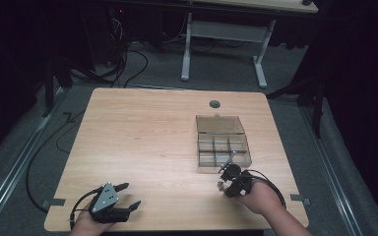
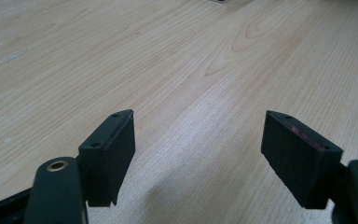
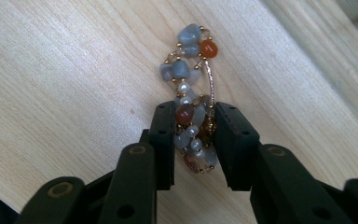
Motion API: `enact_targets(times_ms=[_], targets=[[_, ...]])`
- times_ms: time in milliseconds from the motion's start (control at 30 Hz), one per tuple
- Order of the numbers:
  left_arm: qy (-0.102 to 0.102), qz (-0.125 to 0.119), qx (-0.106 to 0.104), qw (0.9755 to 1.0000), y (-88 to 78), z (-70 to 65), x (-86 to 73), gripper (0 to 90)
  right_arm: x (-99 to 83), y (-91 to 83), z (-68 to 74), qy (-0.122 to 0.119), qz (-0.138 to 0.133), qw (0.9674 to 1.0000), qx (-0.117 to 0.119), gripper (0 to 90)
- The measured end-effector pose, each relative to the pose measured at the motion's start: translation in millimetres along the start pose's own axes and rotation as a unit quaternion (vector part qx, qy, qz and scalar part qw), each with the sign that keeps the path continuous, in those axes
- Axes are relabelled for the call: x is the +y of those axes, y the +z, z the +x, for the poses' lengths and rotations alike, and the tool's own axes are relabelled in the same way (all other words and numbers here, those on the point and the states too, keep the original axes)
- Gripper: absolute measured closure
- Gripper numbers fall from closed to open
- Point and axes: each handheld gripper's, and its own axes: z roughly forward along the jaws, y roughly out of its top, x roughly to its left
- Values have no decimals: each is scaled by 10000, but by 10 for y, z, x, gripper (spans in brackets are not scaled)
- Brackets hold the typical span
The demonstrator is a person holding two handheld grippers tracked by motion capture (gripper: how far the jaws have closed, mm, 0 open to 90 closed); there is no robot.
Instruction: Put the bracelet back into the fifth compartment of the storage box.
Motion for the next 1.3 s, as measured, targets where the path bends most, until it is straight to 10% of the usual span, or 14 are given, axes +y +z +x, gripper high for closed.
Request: enact_targets(times_ms=[300, 1300], targets=[[-10, -16, 0, 10000, 0, 0, -1, 264, 20, 0, -5, -221, -31, 9997, 43, 769], [-19, -19, -3, 10000, 0, 1, -1, 264, -90, -397, -342, 162, -221, 9994, 214, 775]])
